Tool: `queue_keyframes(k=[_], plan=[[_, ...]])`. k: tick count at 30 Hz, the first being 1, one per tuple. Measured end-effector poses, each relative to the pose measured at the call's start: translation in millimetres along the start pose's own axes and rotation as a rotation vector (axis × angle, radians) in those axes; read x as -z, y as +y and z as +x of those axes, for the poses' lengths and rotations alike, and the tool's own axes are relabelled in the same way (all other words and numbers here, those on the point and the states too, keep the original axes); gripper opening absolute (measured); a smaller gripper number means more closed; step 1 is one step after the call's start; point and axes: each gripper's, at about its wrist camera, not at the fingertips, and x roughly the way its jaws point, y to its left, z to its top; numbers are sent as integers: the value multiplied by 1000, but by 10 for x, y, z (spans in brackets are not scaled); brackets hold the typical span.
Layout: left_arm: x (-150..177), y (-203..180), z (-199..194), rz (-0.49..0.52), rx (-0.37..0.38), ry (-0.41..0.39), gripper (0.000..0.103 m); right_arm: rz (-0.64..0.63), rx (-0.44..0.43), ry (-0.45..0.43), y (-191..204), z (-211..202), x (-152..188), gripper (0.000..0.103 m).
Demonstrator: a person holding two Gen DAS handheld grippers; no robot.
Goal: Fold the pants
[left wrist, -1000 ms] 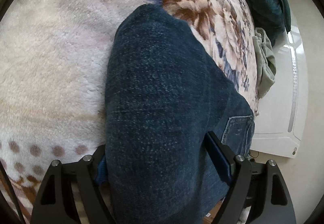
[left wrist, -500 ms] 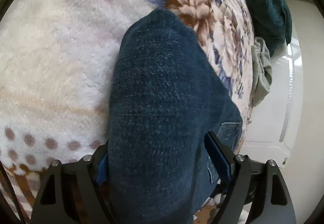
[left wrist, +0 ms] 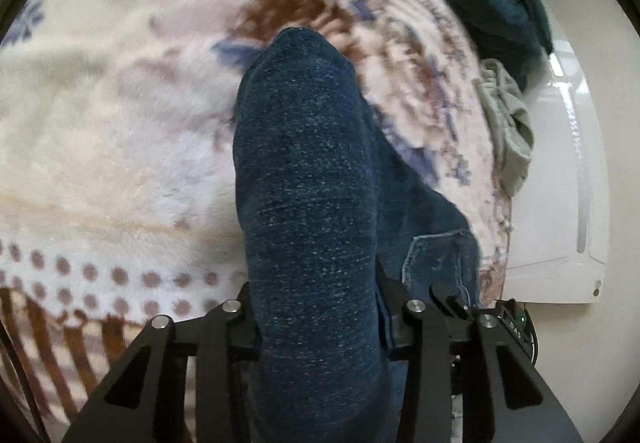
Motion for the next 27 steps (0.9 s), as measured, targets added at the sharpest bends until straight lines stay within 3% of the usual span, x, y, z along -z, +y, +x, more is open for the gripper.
queue_keyframes(k=[7,9,12,18,25,26,27], plan=[[-116,-416,-509,24,34,-57,35,-116,-60,17,805,-45,89,48],[-203,-529,-674,31,44,-84,35,-155,-77,24,1025,-253,-46,48],[-410,-689,-915,49,58,-127,35,-198,-102,24,1423,-240,-131,48],[-1220,-805,-1425,54,103,-202,35,-297,-132,-5,2618,119,-64,48],[-2682,-571,-2033,101,144,-245,35,-358,-182,-85,4127,1101,21,48],[-2881,-527,-2091,106,145,-249,35,-357,-191,-96,4274,946,-95,48],[-3068,-485,-2128,115,146,-248,35,-354,-203,-107,4518,1182,-93,48]])
